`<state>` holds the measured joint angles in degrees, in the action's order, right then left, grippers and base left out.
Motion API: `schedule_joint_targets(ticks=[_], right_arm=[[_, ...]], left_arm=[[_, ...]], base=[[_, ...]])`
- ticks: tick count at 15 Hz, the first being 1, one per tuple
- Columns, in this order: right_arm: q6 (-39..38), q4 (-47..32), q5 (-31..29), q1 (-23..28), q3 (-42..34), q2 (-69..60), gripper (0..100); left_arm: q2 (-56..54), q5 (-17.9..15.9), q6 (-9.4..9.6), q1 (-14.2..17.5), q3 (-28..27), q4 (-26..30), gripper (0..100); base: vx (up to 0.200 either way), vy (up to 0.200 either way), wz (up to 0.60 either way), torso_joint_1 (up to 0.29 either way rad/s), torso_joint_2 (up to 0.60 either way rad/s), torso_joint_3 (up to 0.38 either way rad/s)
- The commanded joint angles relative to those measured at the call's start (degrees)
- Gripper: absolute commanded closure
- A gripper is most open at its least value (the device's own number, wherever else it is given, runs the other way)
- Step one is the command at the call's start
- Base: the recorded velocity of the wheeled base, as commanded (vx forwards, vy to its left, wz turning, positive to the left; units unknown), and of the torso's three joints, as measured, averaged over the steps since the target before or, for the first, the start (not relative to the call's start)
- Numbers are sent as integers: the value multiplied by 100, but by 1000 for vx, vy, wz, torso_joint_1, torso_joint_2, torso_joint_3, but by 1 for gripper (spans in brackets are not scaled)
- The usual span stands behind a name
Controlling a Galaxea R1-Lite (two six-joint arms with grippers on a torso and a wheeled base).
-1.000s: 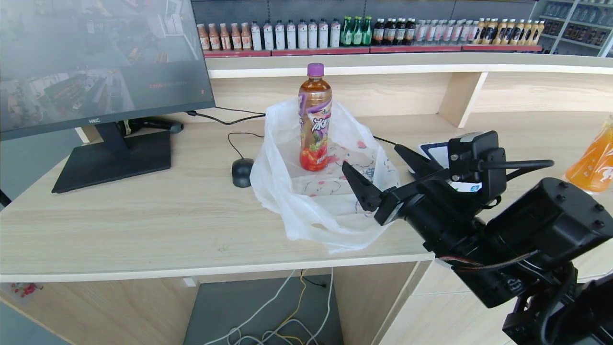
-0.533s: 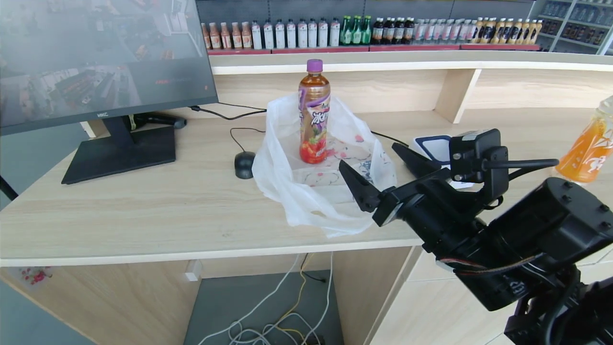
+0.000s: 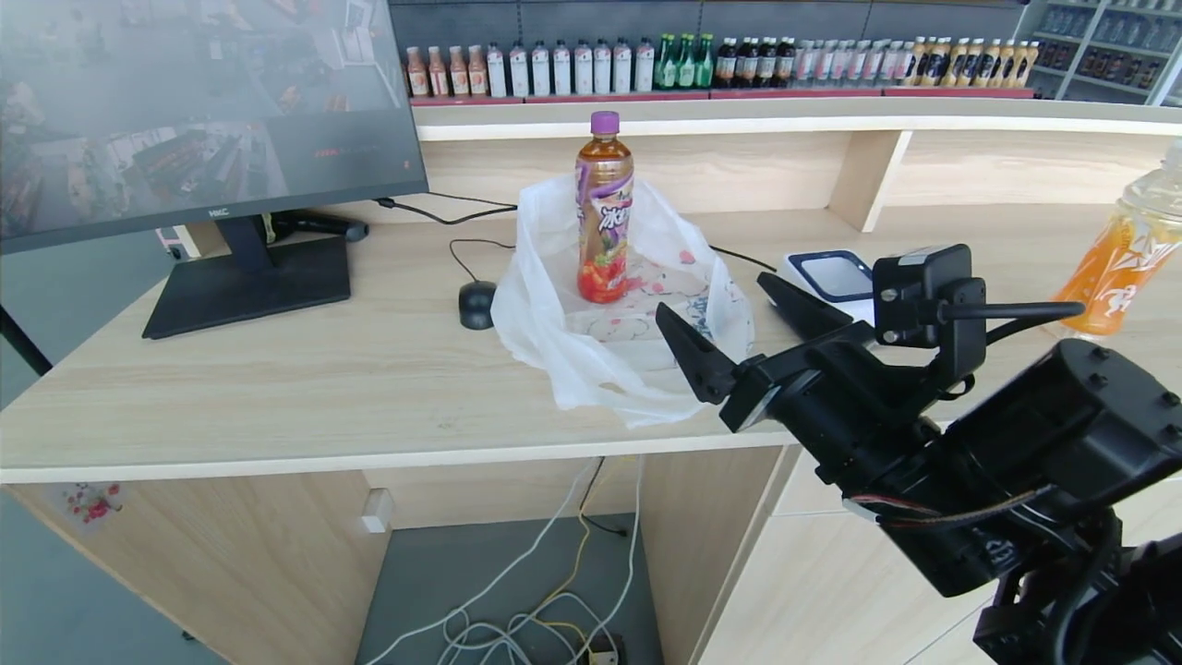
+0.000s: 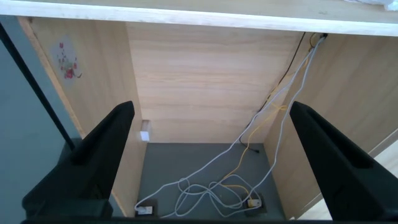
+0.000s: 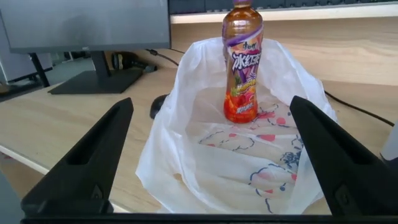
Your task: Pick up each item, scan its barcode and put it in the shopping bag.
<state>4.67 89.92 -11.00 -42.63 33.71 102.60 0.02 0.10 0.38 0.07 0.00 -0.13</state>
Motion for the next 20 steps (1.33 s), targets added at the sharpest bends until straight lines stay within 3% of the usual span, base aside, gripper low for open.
schedule_joint_targets(ticks=[1,9,12,20], right_arm=[[-1,8,1,0,-4,32,0],[-1,8,1,-8,57,32,0],[-107,8,-509,-8,198,76,0],[-168,8,-553,0,101,-56,0]], left_arm=[[-2,-1,-3,1,0,-4,0],[-2,-1,-11,1,0,-4,0],[-2,-1,-29,1,0,-4,0],[-2,-1,-47,1,0,-4,0]], base=[[0,-200,0,7,7,7],[0,-200,0,3,4,2],[0,-200,0,2,5,1],[0,-200,0,-2,3,3]])
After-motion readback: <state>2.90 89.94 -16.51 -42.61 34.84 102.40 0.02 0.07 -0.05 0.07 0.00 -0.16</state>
